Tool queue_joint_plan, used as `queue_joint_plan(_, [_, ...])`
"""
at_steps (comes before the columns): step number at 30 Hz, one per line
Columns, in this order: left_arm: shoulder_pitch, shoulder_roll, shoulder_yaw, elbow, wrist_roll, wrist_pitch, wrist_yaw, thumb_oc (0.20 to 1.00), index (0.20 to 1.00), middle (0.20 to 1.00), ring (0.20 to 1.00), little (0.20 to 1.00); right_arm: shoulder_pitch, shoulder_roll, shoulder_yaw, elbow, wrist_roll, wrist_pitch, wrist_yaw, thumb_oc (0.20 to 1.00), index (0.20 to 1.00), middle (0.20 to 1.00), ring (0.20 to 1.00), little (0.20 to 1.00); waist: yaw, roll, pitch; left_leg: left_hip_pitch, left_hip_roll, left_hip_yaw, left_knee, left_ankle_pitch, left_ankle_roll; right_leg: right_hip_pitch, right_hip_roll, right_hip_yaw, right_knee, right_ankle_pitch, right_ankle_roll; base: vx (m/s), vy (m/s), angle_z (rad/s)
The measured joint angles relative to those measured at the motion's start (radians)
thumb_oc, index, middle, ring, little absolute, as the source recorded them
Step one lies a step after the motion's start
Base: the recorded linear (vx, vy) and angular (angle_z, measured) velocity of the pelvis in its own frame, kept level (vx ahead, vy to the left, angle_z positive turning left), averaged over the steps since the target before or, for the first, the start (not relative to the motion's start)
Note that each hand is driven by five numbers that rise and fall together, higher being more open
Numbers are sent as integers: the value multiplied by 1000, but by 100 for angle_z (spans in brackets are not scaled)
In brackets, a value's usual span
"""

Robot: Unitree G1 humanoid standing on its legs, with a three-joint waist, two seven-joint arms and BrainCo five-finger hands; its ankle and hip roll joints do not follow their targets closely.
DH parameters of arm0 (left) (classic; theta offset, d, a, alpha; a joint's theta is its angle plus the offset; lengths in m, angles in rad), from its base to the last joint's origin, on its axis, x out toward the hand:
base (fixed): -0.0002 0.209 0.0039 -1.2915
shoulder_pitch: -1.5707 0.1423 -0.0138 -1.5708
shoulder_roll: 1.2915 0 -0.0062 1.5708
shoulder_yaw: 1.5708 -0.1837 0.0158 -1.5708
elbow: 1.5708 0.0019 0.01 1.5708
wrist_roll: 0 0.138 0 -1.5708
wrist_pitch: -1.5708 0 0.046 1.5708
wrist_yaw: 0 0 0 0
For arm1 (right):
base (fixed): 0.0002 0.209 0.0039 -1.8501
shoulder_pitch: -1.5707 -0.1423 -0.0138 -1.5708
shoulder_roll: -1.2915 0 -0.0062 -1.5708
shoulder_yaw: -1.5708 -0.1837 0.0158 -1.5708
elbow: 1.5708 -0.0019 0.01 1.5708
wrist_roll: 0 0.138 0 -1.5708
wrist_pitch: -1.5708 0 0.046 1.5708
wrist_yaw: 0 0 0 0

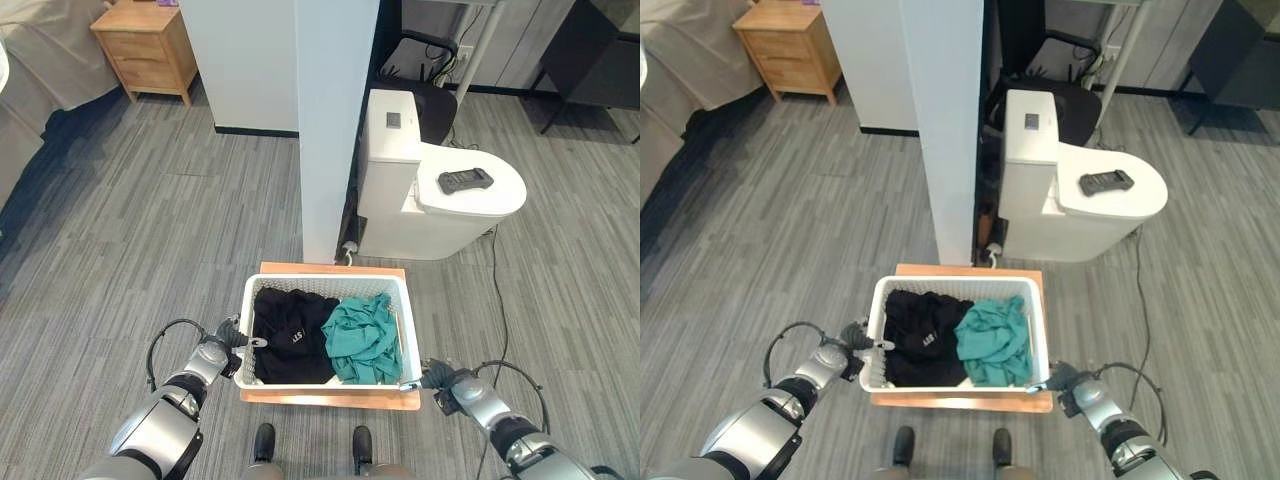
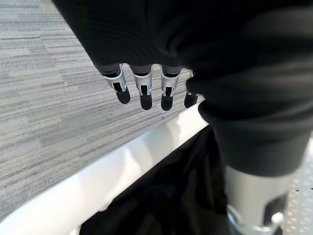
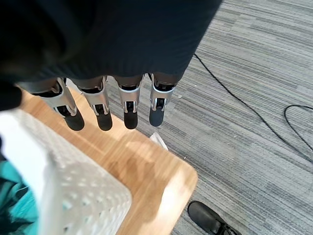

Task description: Grab the laundry basket,head to the washer,open it,put in the laundry and shut it.

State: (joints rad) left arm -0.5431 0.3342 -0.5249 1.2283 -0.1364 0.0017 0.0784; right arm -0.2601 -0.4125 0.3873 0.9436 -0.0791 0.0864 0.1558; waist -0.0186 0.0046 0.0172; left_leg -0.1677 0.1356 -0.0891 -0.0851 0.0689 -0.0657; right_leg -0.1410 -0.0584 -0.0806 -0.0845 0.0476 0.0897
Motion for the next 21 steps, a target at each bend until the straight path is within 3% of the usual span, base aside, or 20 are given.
queue_joint_plan(9, [18,-24,1,-6,1,0,7,1000,1000,1000,1000,1000,-2,-43,-33,-110,-15,0,-25,1000,1000,1000,1000,1000,1,2,-1,-27,-6,16,-1,-3,4,-34,-7,16,0,0,10,10,3,-4])
queue_joint_plan(14, [24,-25,0,-26,0,-1,27,1000,1000,1000,1000,1000,-43,-33,-31,-73,-2,-3,-50,1000,1000,1000,1000,1000,1,-3,61,-29,-7,18,-1,-3,4,-36,-8,16,-7,0,12,7,0,0])
queue_joint_plan(21, [21,-27,-1,-28,-2,-6,27,1000,1000,1000,1000,1000,-79,-4,-30,-21,86,-18,-84,1000,1000,1000,1000,1000,2,-6,72,-59,-8,19,0,-1,2,-66,-10,18,0,6,10,0,0,0])
